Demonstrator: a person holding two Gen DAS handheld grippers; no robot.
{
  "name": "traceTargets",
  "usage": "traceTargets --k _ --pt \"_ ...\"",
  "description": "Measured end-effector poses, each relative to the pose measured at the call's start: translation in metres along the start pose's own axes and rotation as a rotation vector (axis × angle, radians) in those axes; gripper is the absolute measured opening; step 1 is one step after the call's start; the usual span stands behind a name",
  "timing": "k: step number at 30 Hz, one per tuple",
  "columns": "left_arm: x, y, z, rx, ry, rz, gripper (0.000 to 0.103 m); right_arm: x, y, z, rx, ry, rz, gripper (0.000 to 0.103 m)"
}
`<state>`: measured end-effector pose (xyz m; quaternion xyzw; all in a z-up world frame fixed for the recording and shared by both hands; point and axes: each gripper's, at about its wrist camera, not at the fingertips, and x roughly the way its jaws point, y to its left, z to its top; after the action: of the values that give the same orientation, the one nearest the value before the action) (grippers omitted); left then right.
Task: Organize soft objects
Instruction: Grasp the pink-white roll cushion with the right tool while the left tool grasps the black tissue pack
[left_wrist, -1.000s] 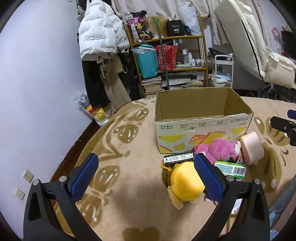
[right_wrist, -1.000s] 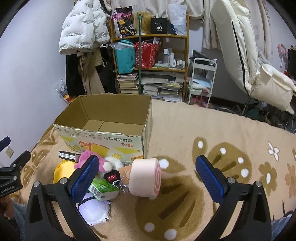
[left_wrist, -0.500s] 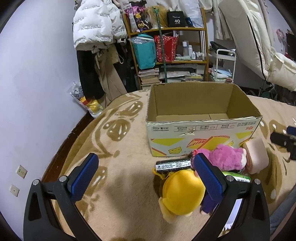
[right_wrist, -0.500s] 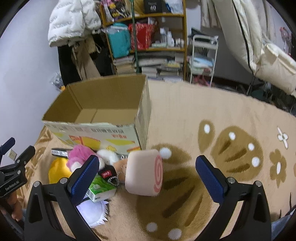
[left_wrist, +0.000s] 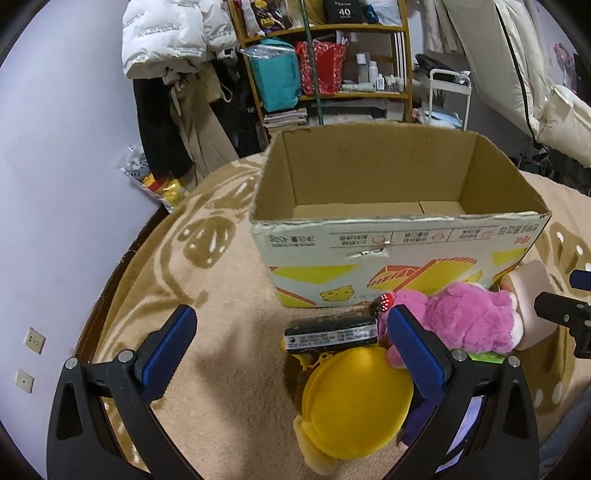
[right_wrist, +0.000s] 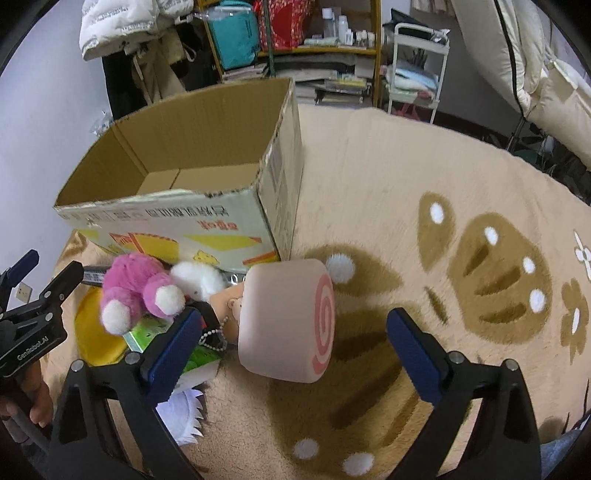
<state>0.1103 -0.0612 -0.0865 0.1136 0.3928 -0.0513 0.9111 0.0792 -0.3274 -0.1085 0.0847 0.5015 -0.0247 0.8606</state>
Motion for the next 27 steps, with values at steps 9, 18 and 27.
traceTargets --k 9,18,27 --pt "0.020 -0.006 -0.001 0.010 0.042 -0.030 0.102 0.017 0.000 -0.004 0.006 0.052 0.016 0.098" --pt "0.037 -0.002 -0.005 -0.010 0.094 -0.027 0.102 0.032 -0.001 -0.005 0.027 0.095 0.026 0.089" --pt "0.046 -0.004 -0.009 -0.005 0.107 -0.051 0.102 0.042 -0.005 0.001 0.040 0.123 0.039 0.078"
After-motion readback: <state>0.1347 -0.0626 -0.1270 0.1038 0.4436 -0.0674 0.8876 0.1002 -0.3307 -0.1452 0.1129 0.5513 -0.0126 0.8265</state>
